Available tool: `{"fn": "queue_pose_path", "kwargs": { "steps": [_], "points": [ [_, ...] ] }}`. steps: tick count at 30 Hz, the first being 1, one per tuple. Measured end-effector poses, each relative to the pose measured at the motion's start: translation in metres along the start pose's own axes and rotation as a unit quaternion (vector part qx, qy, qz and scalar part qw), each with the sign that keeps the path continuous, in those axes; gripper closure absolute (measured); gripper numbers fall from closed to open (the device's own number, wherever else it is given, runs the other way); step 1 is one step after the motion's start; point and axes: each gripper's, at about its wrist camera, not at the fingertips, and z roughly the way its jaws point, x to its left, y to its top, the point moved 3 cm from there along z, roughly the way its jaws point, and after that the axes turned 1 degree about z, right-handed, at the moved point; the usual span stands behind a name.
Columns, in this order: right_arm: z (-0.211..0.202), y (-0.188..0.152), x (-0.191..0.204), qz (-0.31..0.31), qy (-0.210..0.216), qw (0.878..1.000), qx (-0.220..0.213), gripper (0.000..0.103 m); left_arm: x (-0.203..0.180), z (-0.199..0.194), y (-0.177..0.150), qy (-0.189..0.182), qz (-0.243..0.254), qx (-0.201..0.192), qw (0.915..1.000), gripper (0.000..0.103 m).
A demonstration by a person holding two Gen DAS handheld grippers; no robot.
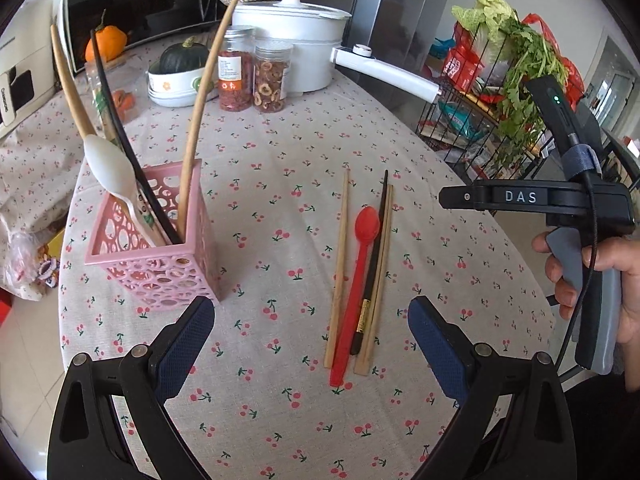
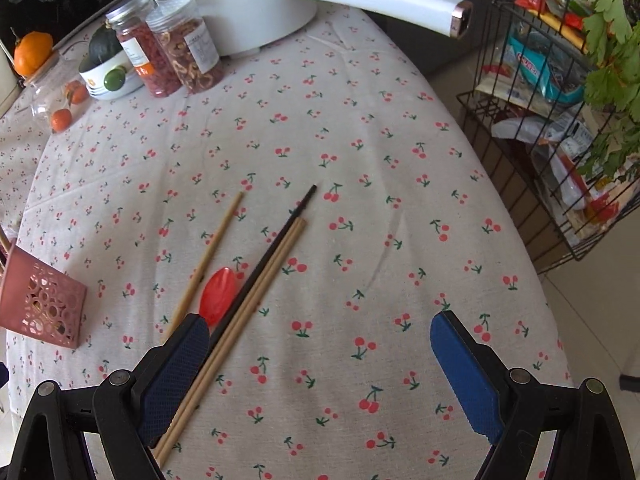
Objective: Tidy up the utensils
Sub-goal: 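Move both tools back over the remaining chopsticks and red spoon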
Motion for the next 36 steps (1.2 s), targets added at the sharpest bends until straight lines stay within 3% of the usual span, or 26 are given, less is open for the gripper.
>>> {"fn": "queue_pose_path", "kwargs": {
  "steps": [6,12,22,25,30,36],
  "points": [
    [0.013,0.011,-0.012,0.011,-0.009,1.000,0.005,0.009,-0.009,0.004,0.011,-0.013,0.001,0.003,0.9999,0.004],
    [0.033,0.015,-0.022,0.027,-0.010,0.999,0.028,0.009,-0.006,0.008,0.017,0.009,0.008,0.007,0.9999,0.005],
    [0.055,0.020,-0.023,0.063,0.007,0.996,0.057,0.010,-0.002,0.006,0.017,-0.018,0.005,0.017,0.9997,0.005],
    [0.064,0.023,-0.019,0.085,0.030,0.994,0.070,0.022,-0.002,0.003,0.017,-0.022,0.004,0.012,0.9997,0.005],
    [0.082,0.025,-0.006,0.092,0.036,0.991,0.090,0.054,-0.003,0.000,0.016,-0.026,0.013,0.014,0.9995,0.006],
    [0.089,0.032,0.007,0.078,0.013,0.994,0.082,0.061,-0.004,-0.003,0.014,-0.033,0.022,0.015,0.9991,0.008]
  ]
}}
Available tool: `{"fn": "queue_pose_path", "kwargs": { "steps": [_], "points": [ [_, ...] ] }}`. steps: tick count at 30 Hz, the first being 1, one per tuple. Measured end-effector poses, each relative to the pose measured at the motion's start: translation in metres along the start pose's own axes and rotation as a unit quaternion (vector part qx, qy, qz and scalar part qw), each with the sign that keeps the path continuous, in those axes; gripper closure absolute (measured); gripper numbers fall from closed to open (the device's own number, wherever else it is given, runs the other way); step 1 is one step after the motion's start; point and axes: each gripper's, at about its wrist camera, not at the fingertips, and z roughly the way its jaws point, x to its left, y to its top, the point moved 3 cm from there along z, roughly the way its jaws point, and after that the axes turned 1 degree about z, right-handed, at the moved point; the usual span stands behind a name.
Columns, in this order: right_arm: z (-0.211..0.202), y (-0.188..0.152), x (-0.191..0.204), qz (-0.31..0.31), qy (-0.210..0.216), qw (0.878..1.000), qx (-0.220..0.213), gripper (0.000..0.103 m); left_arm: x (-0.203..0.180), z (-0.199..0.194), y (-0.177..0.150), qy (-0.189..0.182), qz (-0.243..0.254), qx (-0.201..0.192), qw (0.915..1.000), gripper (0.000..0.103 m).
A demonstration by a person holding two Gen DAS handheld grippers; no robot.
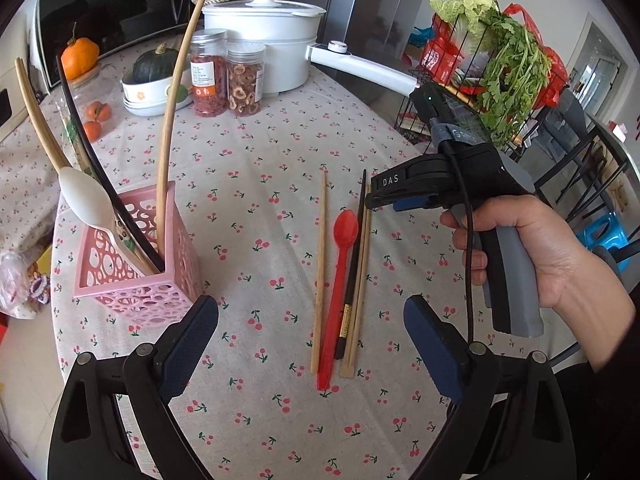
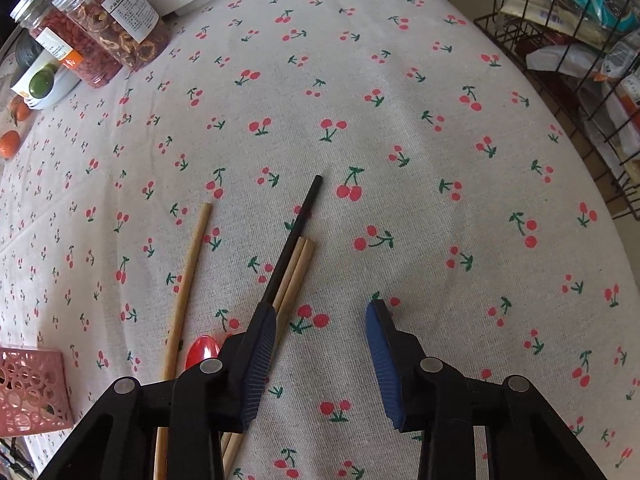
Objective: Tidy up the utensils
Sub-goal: 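Move both tools back over the remaining chopsticks and red spoon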
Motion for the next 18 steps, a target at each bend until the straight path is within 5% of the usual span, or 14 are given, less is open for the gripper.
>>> {"fn": "queue_pose_path", "kwargs": {
  "steps": [18],
  "points": [
    [0.004,-0.010,0.015,-0.063,-0.031,0.997,0.023,0.071,0.001,0.005,-0.001,-0.013,-0.002,0.013,0.9998,0.015]
  ]
}}
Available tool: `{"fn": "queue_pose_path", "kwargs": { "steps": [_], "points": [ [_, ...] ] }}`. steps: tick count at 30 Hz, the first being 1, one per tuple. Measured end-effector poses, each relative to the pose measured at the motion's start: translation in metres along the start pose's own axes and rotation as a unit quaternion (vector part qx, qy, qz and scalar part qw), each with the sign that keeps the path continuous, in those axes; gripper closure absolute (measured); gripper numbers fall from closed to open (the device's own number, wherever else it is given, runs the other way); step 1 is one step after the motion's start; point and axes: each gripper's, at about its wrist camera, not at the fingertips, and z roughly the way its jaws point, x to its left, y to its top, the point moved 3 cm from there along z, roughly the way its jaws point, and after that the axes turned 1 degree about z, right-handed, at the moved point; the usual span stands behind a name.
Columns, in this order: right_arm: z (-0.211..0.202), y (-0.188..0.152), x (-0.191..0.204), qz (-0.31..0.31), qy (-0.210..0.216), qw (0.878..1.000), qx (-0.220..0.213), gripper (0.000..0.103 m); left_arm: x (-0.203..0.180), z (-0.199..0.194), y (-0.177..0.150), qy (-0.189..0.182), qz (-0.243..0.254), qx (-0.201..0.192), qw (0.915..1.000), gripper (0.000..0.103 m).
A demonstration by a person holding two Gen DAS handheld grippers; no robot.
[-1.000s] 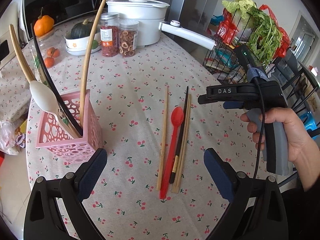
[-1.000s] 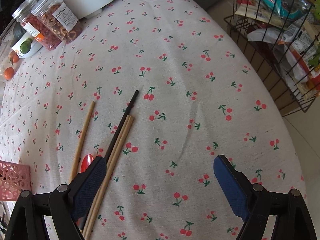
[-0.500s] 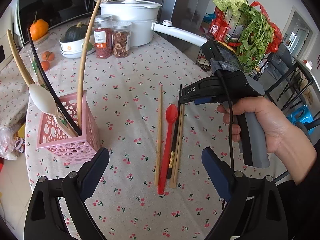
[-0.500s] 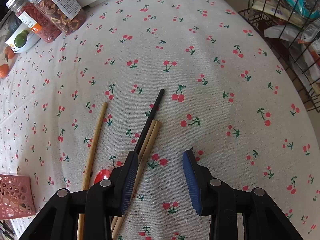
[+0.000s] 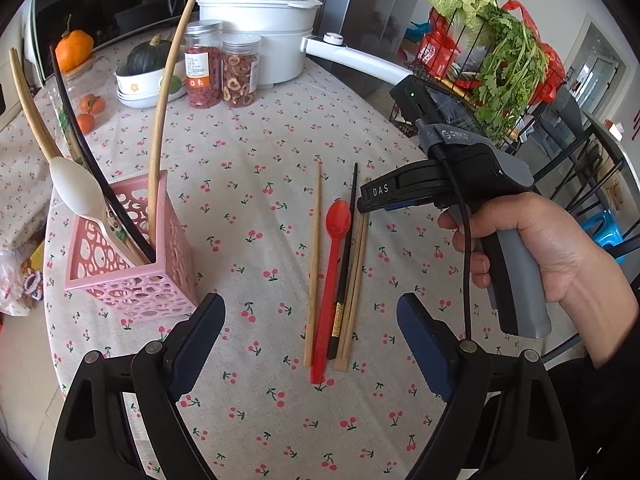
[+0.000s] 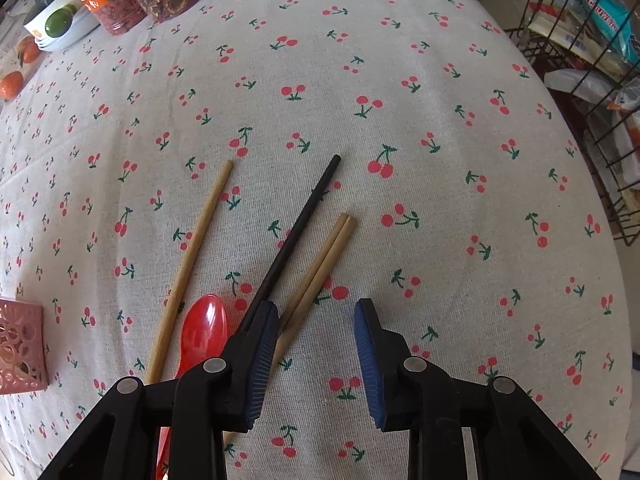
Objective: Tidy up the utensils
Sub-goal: 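Move both tools back over the remaining chopsticks and red spoon, then grasp a wooden chopstick with the left tool while the right tool grasps the other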
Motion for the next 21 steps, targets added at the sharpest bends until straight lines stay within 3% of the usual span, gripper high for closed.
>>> {"fn": "queue_pose_path", "kwargs": {
  "steps": [2,3,7,11,15,21],
  "points": [
    [-0.002,-0.002,0.004,-0.010,-0.004,1.000,-0.005,0.075,-0.001,0.001,0.000,-0.002,0.001,0.001,1.0000,0.017],
    [-0.001,-0.003,0.008,-0.017,0.003,1.000,-0.004,0.086,-0.001,0.002,0.000,-0.003,0.001,0.002,1.0000,0.019],
    [0.001,-0.013,0.017,-0.059,-0.005,0.998,-0.008,0.088,-0.003,0.003,-0.001,-0.019,0.001,0.011,0.9998,0.027],
    [0.000,-0.020,-0.009,-0.032,0.017,0.999,0.000,0.097,-0.008,0.000,-0.003,-0.026,0.011,0.009,0.9996,0.036],
    [-0.010,-0.029,-0.041,0.009,0.039,0.999,-0.006,0.097,-0.021,0.009,0.003,-0.032,0.018,0.017,0.9992,0.054],
    [-0.047,-0.035,-0.070,0.054,0.083,0.994,-0.040,0.097,-0.053,0.038,0.029,-0.015,0.054,0.029,0.9980,0.063]
  ]
}}
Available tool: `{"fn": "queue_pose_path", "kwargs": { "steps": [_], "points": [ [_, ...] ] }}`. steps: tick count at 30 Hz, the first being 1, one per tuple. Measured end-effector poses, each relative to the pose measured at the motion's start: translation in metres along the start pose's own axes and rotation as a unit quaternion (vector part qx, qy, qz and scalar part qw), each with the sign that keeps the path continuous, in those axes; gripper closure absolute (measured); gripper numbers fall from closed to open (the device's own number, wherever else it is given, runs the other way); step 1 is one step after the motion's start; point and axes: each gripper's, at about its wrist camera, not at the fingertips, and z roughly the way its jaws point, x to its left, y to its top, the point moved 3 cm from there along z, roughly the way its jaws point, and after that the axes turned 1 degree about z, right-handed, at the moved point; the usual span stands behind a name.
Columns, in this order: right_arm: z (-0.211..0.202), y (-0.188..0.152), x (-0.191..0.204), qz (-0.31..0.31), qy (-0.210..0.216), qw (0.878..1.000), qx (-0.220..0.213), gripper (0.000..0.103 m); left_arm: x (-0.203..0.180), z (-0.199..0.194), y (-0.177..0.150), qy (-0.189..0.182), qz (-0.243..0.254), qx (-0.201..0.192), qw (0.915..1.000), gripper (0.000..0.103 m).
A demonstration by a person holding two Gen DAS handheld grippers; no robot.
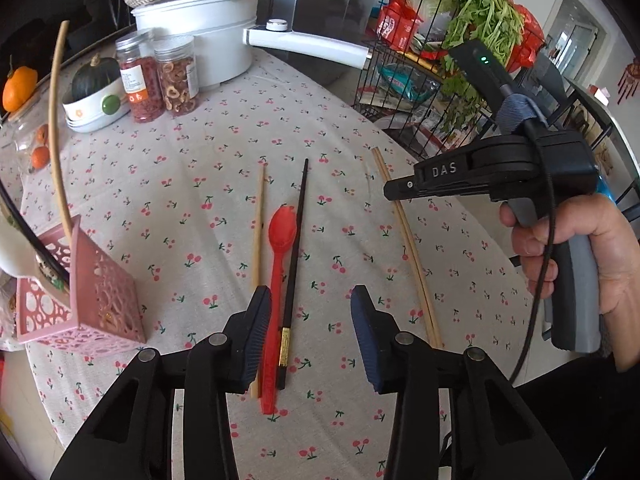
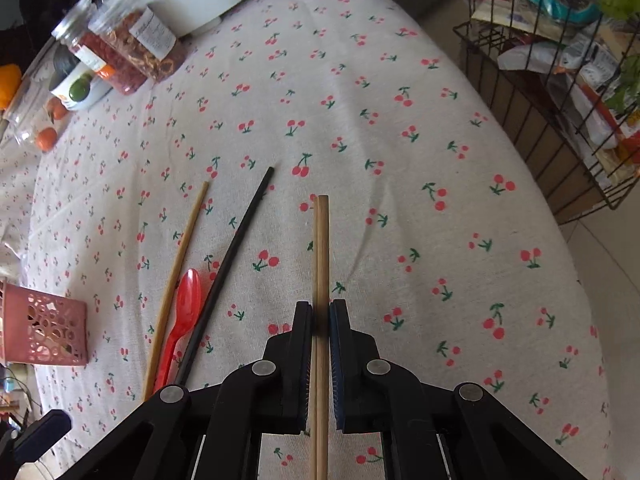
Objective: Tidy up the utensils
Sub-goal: 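Grasp a wooden chopstick with the left tool while the right tool grasps the other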
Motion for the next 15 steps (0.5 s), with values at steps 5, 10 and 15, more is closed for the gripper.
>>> {"fn": "queue_pose_path", "kwargs": {
  "steps": [5,10,15],
  "points": [
    [-0.016,0.004,-0.001,0.018,0.031,0.999,-0.012,0.097,0.010,0.039,0.049,0.014,-0.045,0.025,0.9986,0.071],
    [-0.015,0.011,-0.003,0.023,0.041,0.999,-0.008,0.097,0.031,0.081,0.078,0.042,-0.085,0.051,0.9942,0.081],
    [-0.010,0.018,-0.004,0.022,0.048,0.999,-0.004,0.097,0.046,0.114,0.087,0.058,-0.094,0.072,0.9912,0.088]
  ]
}}
